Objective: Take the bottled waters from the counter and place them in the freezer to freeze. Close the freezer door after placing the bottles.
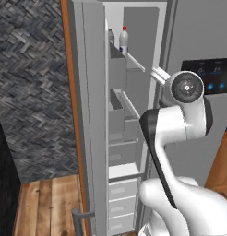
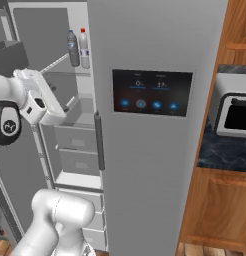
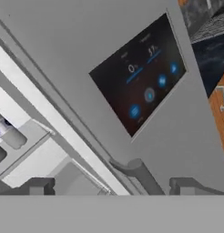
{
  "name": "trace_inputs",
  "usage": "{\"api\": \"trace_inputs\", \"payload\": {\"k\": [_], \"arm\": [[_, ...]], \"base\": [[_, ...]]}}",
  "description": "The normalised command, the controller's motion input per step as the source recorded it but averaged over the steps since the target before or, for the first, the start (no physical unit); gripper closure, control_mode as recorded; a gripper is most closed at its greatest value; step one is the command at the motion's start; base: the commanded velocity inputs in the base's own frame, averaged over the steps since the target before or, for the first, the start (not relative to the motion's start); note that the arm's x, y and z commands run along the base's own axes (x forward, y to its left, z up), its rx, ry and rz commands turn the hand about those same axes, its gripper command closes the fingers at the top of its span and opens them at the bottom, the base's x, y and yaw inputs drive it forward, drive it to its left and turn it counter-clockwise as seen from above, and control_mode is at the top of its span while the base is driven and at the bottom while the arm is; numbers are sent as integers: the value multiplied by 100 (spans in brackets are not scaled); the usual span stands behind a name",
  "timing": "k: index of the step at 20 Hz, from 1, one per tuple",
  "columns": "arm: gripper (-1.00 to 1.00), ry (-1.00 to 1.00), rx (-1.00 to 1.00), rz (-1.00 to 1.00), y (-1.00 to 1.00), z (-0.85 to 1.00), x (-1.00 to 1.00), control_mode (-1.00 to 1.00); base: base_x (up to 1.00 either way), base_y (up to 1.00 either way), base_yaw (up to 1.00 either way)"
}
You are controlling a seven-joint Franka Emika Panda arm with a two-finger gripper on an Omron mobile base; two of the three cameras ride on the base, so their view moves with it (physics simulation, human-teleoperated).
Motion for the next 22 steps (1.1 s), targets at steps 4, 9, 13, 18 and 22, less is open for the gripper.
{"api": "trace_inputs", "payload": {"k": [4,9,13,18,22], "arm": [[-100,-9,19,2,-70,-37,-76,-100],[-100,0,20,5,-50,-18,-45,-100],[-100,0,19,16,-20,-8,-24,-100],[-100,10,12,3,1,-2,-3,100],[-100,0,0,0,0,0,0,100]], "base": [[0,0,0],[0,0,0],[0,0,0],[-25,9,2],[-99,25,5]]}}
